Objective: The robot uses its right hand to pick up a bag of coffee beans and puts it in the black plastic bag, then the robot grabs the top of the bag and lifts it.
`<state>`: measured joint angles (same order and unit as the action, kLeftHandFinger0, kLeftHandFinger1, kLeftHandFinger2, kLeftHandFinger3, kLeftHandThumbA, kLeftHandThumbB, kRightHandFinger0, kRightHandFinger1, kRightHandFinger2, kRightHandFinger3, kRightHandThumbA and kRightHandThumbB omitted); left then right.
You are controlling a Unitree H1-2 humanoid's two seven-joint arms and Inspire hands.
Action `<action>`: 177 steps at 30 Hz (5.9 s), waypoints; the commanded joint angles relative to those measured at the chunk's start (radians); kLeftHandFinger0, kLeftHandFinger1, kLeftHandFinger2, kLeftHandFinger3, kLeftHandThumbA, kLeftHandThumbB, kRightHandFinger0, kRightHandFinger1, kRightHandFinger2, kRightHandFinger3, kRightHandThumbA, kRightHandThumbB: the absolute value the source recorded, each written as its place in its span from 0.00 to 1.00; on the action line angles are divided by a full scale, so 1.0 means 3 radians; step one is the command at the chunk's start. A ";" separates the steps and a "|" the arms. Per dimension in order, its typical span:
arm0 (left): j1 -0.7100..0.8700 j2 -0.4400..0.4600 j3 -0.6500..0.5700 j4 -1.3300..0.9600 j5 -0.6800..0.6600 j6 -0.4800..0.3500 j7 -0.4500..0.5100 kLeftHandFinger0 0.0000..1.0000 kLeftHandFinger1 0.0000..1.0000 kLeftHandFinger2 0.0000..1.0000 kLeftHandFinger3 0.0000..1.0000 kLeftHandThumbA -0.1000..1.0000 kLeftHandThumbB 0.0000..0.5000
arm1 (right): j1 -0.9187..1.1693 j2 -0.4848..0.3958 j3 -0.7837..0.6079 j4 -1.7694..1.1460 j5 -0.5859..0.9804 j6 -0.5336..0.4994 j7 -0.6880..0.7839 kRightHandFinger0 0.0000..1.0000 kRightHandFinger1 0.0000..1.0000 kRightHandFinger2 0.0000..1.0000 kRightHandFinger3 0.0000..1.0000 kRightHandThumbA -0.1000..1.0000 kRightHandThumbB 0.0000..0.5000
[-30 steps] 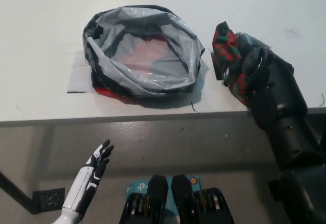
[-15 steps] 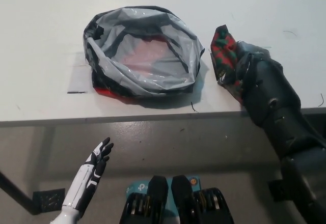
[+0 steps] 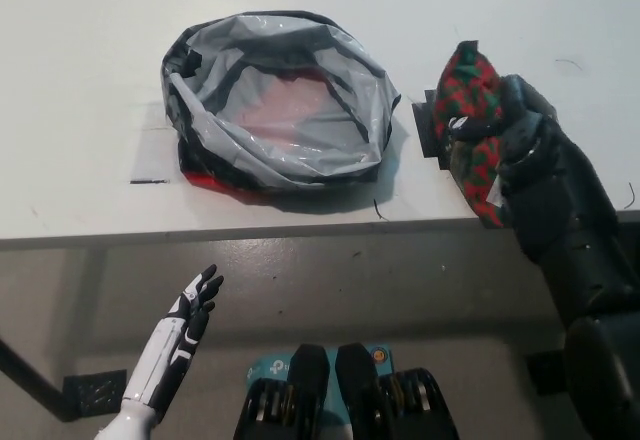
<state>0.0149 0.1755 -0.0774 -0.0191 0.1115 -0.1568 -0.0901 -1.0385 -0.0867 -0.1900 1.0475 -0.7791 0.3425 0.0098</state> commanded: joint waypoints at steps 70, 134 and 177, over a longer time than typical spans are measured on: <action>-0.0087 0.0094 -0.0026 0.0031 -0.0004 -0.0159 -0.0100 0.90 1.00 1.00 1.00 0.93 0.33 | -0.1094 -0.0005 -0.0396 -0.1232 0.4616 0.0425 0.0442 0.00 0.18 0.68 1.00 0.00 0.23; -0.0248 0.0182 -0.0165 0.0012 0.0037 -0.0236 -0.0208 0.75 0.82 0.98 1.00 0.92 0.28 | -0.1484 0.0272 0.2591 0.0032 0.1286 -0.1396 0.0246 0.10 0.34 0.72 0.82 0.00 0.31; -0.0318 0.0172 -0.0221 -0.0026 0.0074 -0.0147 -0.0273 0.73 0.79 0.96 1.00 0.91 0.26 | -0.1337 0.0292 0.2737 0.0445 0.0534 -0.1895 -0.0426 0.00 0.39 0.83 0.67 0.00 0.36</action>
<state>-0.0608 0.2159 -0.1382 0.0033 0.1364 -0.1874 -0.1492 -1.3547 -0.0073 0.6662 1.1939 -0.6195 -0.2120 -0.0829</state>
